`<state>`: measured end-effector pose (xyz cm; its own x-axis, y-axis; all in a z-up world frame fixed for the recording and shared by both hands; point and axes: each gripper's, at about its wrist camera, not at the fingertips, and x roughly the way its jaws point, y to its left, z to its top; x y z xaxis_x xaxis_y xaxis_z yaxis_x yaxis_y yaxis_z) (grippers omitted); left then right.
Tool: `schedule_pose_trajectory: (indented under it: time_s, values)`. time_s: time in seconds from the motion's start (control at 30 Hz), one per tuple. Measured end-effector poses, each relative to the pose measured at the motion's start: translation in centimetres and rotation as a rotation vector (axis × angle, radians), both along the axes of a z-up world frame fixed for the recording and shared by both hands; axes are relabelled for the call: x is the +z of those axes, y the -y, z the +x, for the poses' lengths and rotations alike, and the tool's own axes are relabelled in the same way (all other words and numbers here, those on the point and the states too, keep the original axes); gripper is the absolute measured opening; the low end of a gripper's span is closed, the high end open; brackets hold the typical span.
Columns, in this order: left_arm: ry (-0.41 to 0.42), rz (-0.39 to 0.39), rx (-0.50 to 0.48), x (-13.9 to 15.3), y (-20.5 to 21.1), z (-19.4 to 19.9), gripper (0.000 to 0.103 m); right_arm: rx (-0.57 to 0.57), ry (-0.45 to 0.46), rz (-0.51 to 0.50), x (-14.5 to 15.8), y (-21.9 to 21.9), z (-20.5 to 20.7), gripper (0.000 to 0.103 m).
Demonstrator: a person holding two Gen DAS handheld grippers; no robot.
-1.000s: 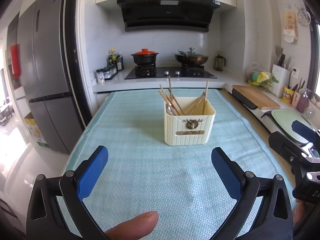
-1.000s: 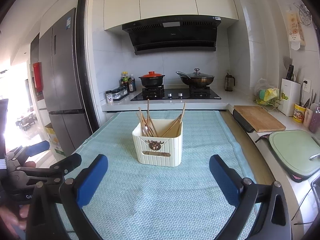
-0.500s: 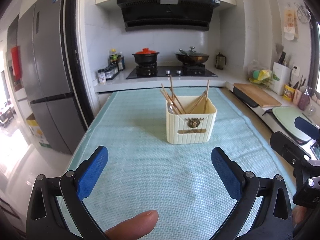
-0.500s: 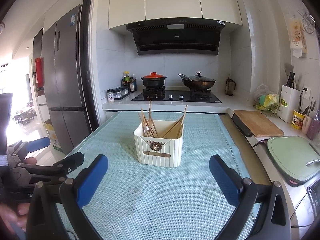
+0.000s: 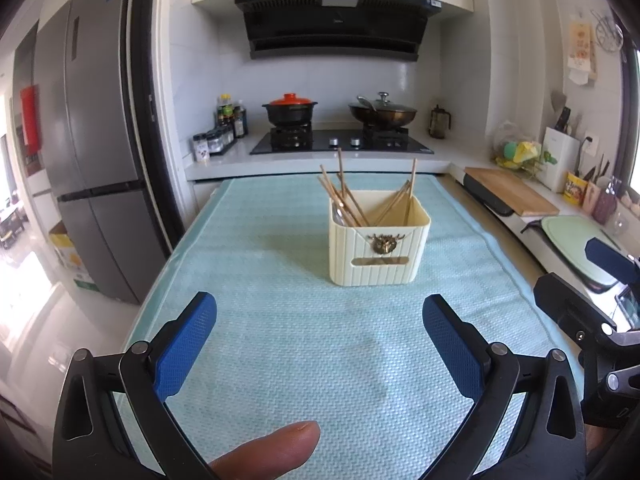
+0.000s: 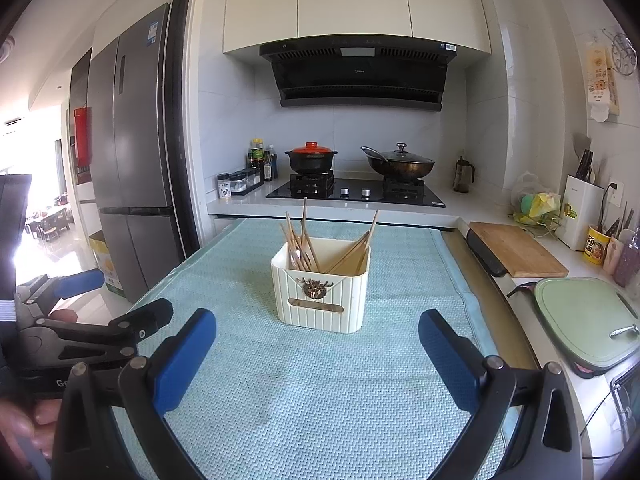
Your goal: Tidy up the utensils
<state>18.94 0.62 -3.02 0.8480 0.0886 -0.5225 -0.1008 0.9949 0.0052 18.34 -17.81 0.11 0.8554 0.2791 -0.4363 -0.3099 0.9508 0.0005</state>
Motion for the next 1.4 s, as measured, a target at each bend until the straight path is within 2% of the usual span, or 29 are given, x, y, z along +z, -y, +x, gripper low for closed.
schedule_pose_trajectory:
  time_s: [1.4]
  values:
    - [0.000, -0.004, 0.003, -0.08, 0.25, -0.06, 0.103, -0.006, -0.004, -0.012, 0.21, -0.02, -0.10, 0.103]
